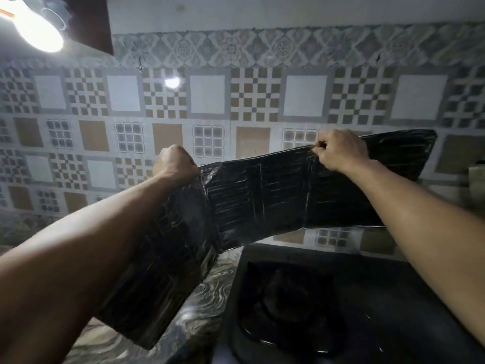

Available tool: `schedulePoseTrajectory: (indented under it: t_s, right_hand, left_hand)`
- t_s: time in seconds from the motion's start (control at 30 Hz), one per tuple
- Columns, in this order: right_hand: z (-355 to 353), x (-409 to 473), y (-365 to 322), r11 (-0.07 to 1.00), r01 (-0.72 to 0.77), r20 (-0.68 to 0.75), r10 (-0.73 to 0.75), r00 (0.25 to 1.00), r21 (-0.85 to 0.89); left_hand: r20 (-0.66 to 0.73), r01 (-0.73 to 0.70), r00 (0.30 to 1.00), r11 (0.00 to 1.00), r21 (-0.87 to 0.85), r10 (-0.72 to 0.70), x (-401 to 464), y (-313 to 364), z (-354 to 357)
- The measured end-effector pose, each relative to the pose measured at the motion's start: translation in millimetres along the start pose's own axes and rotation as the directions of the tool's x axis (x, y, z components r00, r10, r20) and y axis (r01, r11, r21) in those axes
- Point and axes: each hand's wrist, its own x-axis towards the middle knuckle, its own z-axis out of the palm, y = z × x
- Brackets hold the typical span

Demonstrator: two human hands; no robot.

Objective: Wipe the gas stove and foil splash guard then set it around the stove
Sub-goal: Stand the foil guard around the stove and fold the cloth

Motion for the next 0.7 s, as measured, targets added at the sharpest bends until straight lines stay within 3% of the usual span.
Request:
schedulePoseTrajectory:
  t_s: [0.17,0.47,0.6,0.7]
  right_hand:
    - [16,-4,33,0.998,-0.062,0.039,0.062,0.997,0.005]
    - [62,0,78,0.986,-0.167,0.126,0.166,0.978,-0.009]
    - [88,1,101,0.976,-0.216,0.156,0.216,0.964,-0.02]
    - [107,-1,117,0.97,-0.244,0.177,0.244,0.954,-0.022]
  left_hand:
    - [0.005,0.017,1.0,0.996,0.087,-0.018,21,27,38]
    - [0.182,0.048,0.981,0.996,0.073,-0.061,48,52,103]
    - [0.338,0.098,0.939,0.991,-0.089,-0.063,46,51,131]
    - [0.448,0.046,0.892,0.998,0.036,-0.058,42,37,143]
